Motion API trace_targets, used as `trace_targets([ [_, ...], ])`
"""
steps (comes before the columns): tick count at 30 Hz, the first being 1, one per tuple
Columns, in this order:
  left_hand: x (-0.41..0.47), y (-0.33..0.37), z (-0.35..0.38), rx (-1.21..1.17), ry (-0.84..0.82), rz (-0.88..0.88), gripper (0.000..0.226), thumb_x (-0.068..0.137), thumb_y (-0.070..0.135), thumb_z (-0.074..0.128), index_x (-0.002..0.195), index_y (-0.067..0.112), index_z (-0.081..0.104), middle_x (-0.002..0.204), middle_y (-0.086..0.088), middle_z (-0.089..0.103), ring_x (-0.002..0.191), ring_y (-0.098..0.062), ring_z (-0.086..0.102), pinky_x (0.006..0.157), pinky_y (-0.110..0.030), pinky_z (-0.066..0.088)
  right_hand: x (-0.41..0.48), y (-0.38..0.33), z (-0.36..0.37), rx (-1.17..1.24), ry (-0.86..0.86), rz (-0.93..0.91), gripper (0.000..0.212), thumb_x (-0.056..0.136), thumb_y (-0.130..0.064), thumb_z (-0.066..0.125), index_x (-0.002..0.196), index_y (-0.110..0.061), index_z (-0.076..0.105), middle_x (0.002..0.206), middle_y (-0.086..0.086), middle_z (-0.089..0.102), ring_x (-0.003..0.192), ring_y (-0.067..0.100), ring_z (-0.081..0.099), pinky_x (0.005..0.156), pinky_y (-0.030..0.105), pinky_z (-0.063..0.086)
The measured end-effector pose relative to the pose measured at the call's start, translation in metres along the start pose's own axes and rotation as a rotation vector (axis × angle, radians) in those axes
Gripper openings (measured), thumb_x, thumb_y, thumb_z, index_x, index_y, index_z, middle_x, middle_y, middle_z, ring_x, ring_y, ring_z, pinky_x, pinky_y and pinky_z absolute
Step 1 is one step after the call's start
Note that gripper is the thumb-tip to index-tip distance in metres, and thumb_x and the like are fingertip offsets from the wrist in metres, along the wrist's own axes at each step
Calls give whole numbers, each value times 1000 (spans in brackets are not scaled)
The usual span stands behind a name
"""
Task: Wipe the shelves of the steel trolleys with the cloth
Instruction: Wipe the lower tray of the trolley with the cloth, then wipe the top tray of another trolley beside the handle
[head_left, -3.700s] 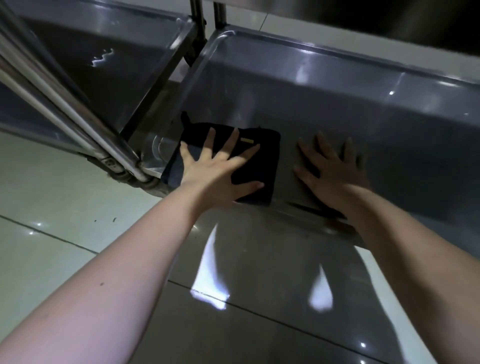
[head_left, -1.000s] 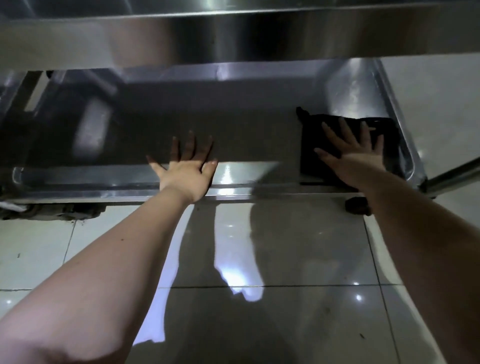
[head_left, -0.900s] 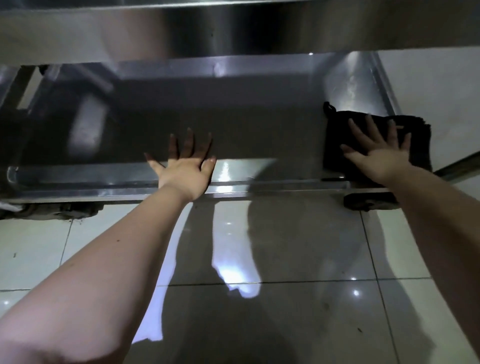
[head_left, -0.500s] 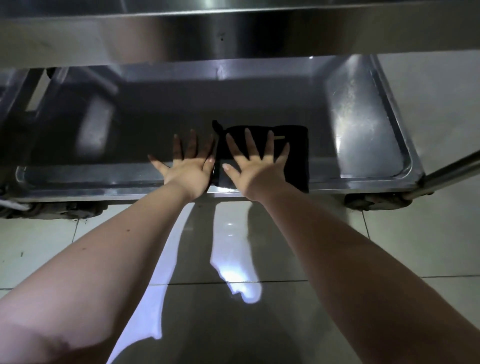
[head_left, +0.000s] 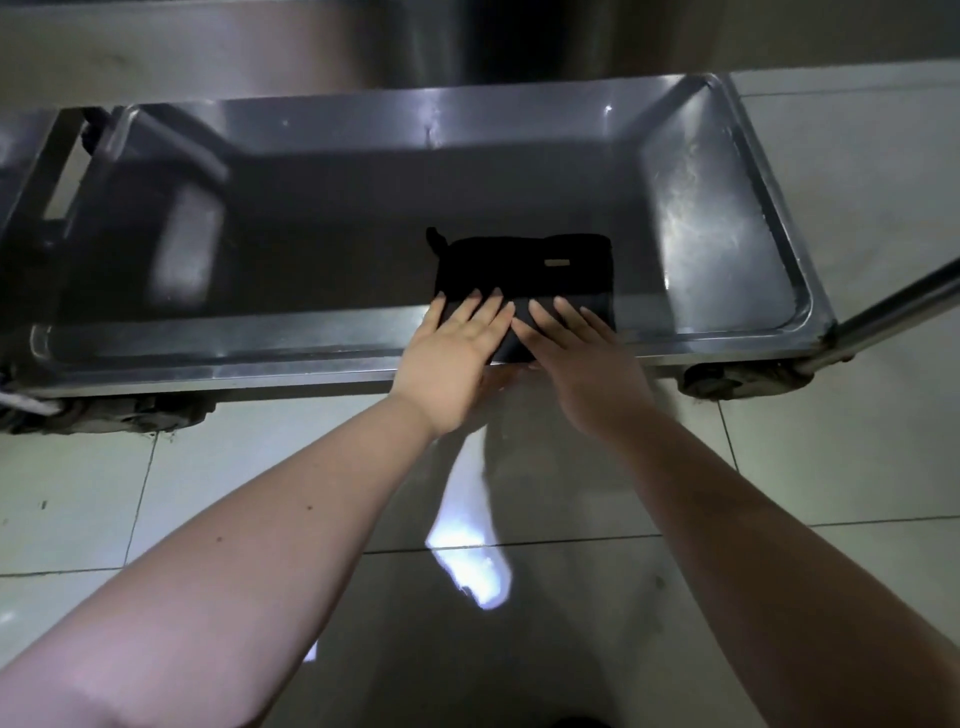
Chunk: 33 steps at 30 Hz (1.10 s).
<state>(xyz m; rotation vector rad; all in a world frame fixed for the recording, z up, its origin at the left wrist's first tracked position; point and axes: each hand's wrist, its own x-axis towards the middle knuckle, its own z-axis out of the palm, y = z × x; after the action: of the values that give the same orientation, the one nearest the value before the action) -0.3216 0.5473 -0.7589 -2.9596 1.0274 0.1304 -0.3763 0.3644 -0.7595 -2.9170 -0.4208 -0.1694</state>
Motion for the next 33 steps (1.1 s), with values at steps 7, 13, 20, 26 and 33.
trace_targets([
  [7, -20, 4, -15, -139, 2, 47, 60, 99, 4, 29, 156, 16, 14, 163, -2, 14, 149, -18, 15, 119, -30, 3, -7, -16, -29, -18, -17, -10, 48, 82, 8, 64, 129, 0, 59, 132, 21, 59, 119, 41, 58, 106, 49, 39],
  [13, -55, -8, -62, -46, 95, 89, 61, 97, 3, 20, 156, 13, 7, 164, -4, 11, 150, -18, 11, 118, -27, -1, 2, -48, -91, -44, -203, -49, 47, 87, -2, 56, 134, -8, 53, 114, 15, 64, 97, 38, 63, 76, 42, 53],
  [20, -155, -68, -153, -162, 234, 87, 50, 67, -9, 66, 116, 1, 70, 119, -19, 67, 97, -33, 70, 76, -40, 58, 25, -133, -129, 299, -147, 8, 33, 88, -24, 57, 113, -6, 68, 101, 12, 72, 87, 32, 67, 75, 25, 43],
  [26, -240, -78, -258, -364, 103, -166, 65, 63, -19, 75, 124, -1, 64, 126, -21, 63, 100, -41, 68, 74, -45, 57, 42, -213, -218, 313, -378, -124, 34, 92, -19, 51, 121, -8, 65, 114, 12, 68, 101, 33, 64, 86, 36, 49],
  [33, -315, -77, -413, -363, 44, -362, 52, 84, -4, 55, 132, 15, 56, 117, -7, 65, 100, -31, 62, 66, -33, 49, 53, -297, -377, 276, -184, -284, 42, 67, 7, 76, 104, -13, 68, 97, 7, 67, 77, 33, 64, 63, 32, 54],
])
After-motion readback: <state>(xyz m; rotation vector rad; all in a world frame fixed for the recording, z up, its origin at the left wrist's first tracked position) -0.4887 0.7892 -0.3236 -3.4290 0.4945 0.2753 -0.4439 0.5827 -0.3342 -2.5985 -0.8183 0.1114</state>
